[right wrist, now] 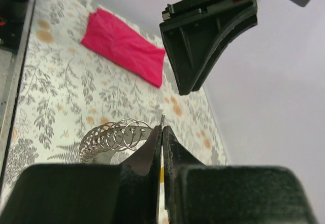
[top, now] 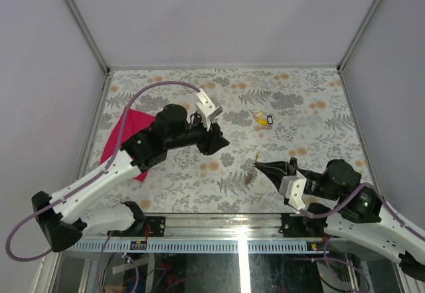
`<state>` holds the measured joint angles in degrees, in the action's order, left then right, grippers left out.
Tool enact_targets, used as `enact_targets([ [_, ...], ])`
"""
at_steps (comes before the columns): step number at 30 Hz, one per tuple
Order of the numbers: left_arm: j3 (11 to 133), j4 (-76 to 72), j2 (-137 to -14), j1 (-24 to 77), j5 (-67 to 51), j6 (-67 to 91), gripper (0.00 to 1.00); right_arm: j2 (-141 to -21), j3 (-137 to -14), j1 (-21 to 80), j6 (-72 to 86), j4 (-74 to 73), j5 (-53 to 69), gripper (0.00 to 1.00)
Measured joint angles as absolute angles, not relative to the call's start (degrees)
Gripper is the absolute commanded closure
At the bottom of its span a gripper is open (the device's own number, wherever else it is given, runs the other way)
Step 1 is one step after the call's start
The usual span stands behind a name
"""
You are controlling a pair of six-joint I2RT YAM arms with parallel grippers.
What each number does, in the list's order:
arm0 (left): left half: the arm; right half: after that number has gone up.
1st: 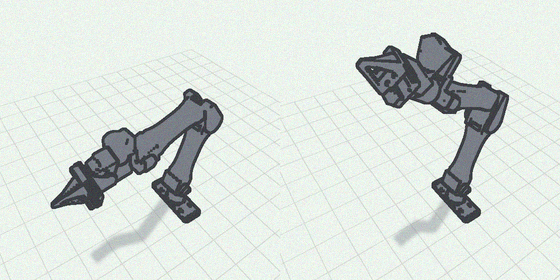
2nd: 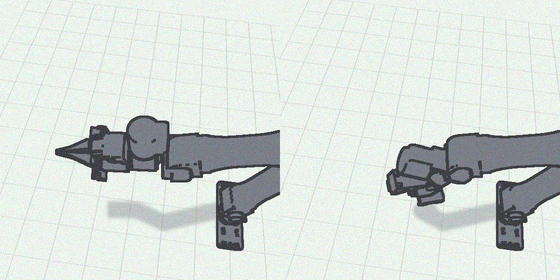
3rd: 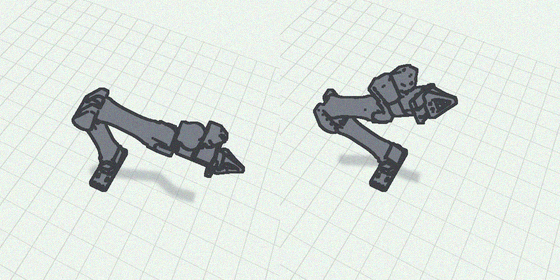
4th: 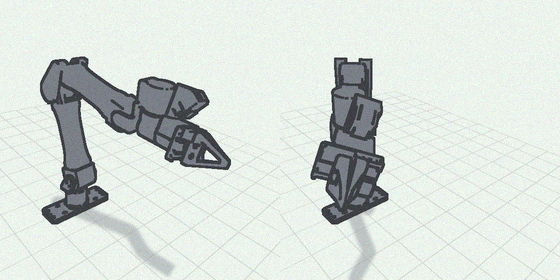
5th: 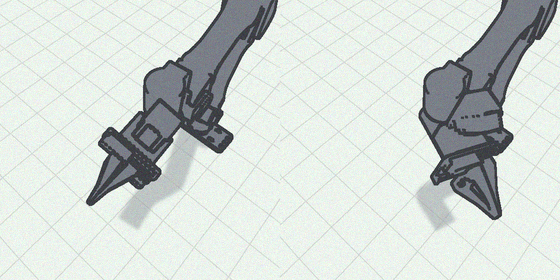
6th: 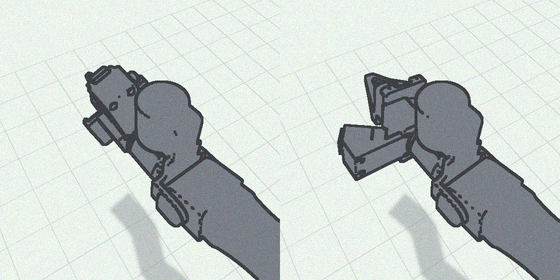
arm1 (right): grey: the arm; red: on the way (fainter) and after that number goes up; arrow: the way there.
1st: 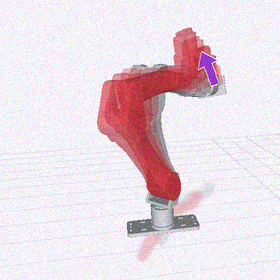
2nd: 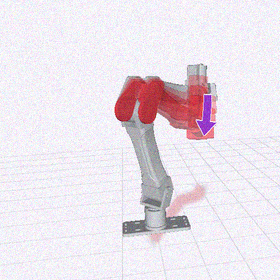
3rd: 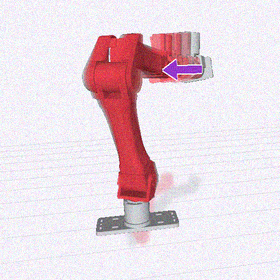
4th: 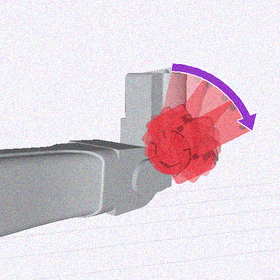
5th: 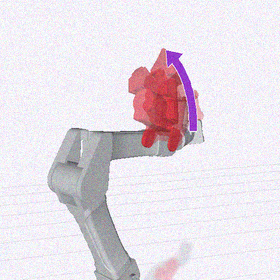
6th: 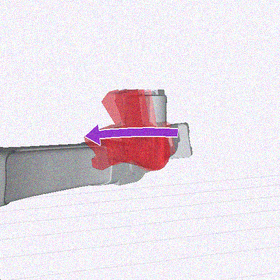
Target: Put the keys on the keyring
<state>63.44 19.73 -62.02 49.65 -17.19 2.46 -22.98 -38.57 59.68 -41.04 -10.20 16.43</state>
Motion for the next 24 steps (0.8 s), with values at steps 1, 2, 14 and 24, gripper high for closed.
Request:
enact_targets([
  [1, 63.3, 18.9, -63.7, 48.0, -17.4, 3.3, 0.59, -22.8, -39.3, 59.7, -40.5, -12.1, 15.1, 1.0],
  [2, 63.3, 18.2, -65.4, 46.7, -17.5, 4.0, 0.59, -22.6, -40.2, 59.7, -39.6, -14.4, 13.4, 1.0],
  [14, 72.4, 11.6, -92.8, 41.3, -19.4, 8.6, 0.58, -27.7, -53.8, 59.7, -22.9, -29.1, 0.6, 1.0],
  [24, 98.0, 17.3, -117.5, 41.3, -22.0, 7.6, 0.79, -35.6, -64.9, 59.7, -7.0, -33.2, -2.2, 1.0],
])
